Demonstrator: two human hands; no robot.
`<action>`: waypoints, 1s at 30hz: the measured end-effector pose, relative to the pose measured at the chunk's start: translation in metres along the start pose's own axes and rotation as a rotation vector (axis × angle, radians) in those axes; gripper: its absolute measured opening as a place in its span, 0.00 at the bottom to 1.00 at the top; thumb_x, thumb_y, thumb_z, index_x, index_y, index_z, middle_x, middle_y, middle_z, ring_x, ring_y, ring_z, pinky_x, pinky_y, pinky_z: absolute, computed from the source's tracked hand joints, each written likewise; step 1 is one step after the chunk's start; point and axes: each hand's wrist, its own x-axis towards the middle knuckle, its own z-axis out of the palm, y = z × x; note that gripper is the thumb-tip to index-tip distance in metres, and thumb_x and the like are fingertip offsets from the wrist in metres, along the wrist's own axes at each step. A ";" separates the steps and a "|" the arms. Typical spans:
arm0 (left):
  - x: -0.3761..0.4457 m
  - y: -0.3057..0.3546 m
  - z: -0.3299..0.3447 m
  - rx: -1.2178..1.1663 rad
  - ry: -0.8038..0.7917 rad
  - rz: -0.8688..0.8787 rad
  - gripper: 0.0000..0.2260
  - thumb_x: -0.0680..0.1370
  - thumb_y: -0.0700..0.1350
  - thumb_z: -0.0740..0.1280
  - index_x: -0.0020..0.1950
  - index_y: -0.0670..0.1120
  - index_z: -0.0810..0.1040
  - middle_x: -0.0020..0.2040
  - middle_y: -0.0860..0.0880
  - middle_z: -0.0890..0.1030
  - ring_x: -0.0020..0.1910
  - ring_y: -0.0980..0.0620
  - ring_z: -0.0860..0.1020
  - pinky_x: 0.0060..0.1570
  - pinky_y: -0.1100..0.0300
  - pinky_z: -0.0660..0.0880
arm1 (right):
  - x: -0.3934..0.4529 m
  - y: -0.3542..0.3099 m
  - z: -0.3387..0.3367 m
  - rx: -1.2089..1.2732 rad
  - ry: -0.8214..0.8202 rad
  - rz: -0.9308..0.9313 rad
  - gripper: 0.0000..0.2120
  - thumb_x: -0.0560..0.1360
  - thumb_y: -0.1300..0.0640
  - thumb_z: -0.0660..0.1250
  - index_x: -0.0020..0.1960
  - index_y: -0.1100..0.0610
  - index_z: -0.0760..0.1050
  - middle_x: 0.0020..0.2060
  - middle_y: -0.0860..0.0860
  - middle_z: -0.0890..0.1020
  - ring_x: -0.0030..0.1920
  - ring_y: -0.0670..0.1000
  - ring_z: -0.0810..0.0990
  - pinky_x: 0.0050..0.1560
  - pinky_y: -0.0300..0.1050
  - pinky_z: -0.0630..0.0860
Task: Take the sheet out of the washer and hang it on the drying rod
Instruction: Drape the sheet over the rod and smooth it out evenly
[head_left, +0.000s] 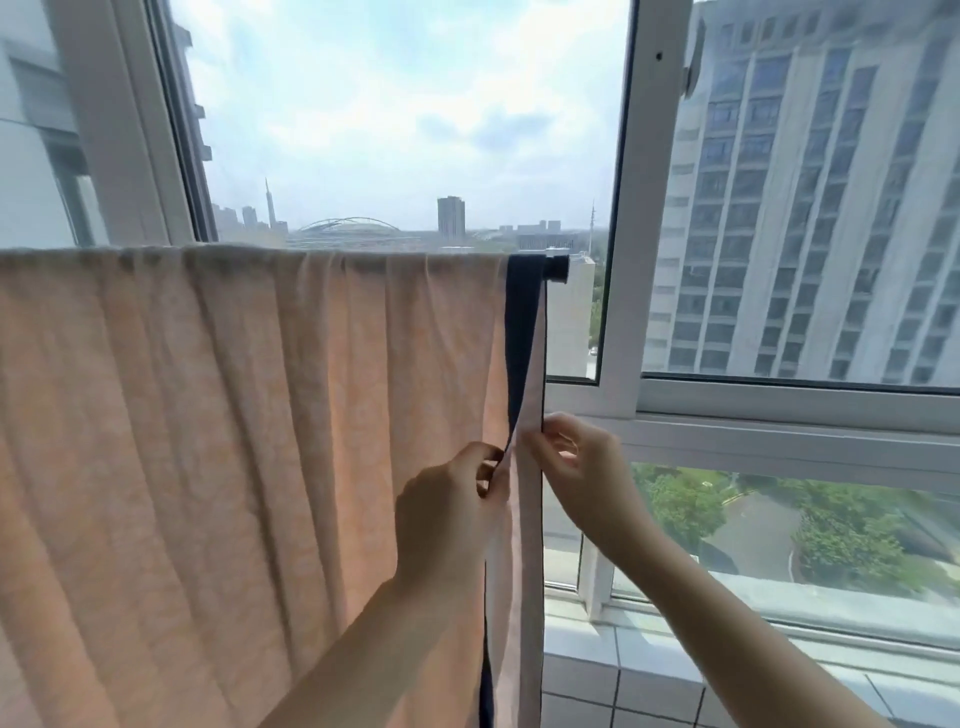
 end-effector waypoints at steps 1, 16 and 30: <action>0.008 0.005 -0.003 0.040 0.029 0.049 0.09 0.76 0.51 0.70 0.53 0.50 0.82 0.41 0.55 0.85 0.36 0.55 0.82 0.34 0.67 0.75 | 0.008 -0.007 -0.005 0.001 0.024 -0.023 0.05 0.77 0.57 0.67 0.47 0.55 0.82 0.39 0.45 0.84 0.42 0.42 0.83 0.47 0.40 0.80; 0.076 0.036 -0.044 0.182 0.247 0.490 0.12 0.79 0.51 0.62 0.47 0.49 0.83 0.26 0.55 0.77 0.22 0.57 0.73 0.24 0.60 0.73 | 0.075 -0.057 -0.040 -0.209 0.075 -0.125 0.05 0.76 0.57 0.69 0.49 0.57 0.82 0.38 0.44 0.81 0.40 0.38 0.80 0.43 0.30 0.76; 0.141 0.015 -0.087 0.180 0.226 0.460 0.11 0.77 0.38 0.68 0.58 0.44 0.80 0.55 0.50 0.78 0.57 0.51 0.76 0.55 0.53 0.76 | 0.096 -0.099 -0.061 -0.395 0.115 -0.342 0.08 0.78 0.54 0.65 0.56 0.53 0.78 0.53 0.45 0.80 0.55 0.46 0.76 0.55 0.43 0.74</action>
